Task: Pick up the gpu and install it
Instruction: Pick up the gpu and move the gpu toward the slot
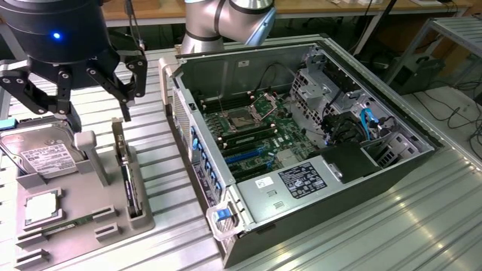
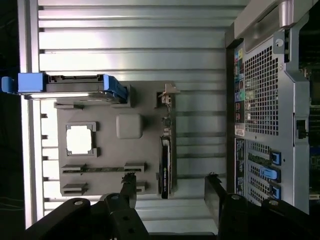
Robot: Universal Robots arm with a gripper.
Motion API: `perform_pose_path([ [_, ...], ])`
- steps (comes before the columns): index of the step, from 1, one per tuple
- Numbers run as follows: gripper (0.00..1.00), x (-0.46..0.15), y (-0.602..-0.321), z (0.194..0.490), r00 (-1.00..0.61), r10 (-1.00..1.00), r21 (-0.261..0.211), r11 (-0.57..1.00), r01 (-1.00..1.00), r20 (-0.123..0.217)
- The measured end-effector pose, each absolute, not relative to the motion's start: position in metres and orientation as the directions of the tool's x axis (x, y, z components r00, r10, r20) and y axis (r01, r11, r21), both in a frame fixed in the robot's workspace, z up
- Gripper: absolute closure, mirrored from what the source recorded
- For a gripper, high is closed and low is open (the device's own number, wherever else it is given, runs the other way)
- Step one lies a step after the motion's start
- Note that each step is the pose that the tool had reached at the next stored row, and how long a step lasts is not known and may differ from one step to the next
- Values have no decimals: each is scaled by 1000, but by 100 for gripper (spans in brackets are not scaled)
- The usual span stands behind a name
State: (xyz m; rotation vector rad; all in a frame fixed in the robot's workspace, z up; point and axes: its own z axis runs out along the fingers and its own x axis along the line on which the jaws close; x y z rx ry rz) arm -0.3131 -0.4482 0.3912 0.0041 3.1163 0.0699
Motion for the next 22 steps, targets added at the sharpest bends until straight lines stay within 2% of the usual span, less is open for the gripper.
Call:
perform_pose_path([
  [22, 34, -304, -450, 373, -1000, -7, 45, 999, -7, -12],
])
